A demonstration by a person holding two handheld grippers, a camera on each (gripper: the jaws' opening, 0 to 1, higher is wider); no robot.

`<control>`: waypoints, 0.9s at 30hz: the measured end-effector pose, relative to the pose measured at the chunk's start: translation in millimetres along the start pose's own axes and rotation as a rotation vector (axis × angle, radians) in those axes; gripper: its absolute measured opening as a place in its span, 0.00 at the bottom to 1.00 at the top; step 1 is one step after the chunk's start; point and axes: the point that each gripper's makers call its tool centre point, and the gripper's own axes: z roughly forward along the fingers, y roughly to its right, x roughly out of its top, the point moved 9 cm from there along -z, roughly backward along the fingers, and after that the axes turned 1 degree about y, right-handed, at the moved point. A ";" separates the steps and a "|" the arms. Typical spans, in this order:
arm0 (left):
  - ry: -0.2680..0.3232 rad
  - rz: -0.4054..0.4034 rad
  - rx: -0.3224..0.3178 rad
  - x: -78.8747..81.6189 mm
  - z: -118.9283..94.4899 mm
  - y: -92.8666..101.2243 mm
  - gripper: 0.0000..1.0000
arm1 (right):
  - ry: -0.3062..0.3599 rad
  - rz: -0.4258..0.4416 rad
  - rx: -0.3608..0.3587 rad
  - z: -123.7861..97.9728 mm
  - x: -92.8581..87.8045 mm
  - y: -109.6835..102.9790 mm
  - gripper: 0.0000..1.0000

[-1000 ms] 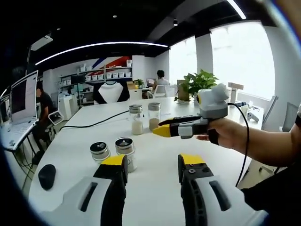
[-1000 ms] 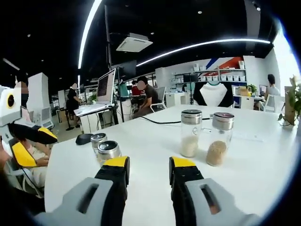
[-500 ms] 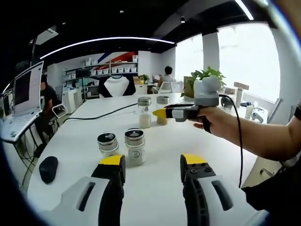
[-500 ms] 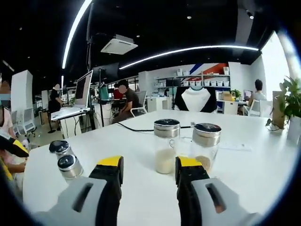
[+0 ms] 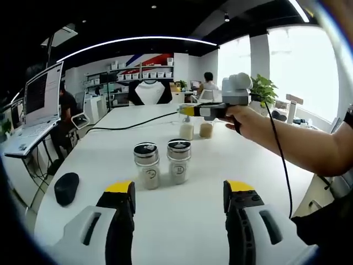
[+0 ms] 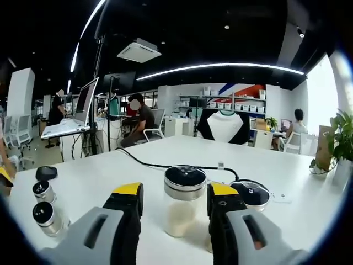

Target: Rotate the seasoning bottle until the label or dispensing opening points toward the visible target arrow and the bottle remains upright within the marked orientation range

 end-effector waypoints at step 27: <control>-0.006 0.029 0.026 8.6 -12.7 -6.8 0.64 | -0.013 0.110 -0.050 33.7 -6.1 8.5 0.37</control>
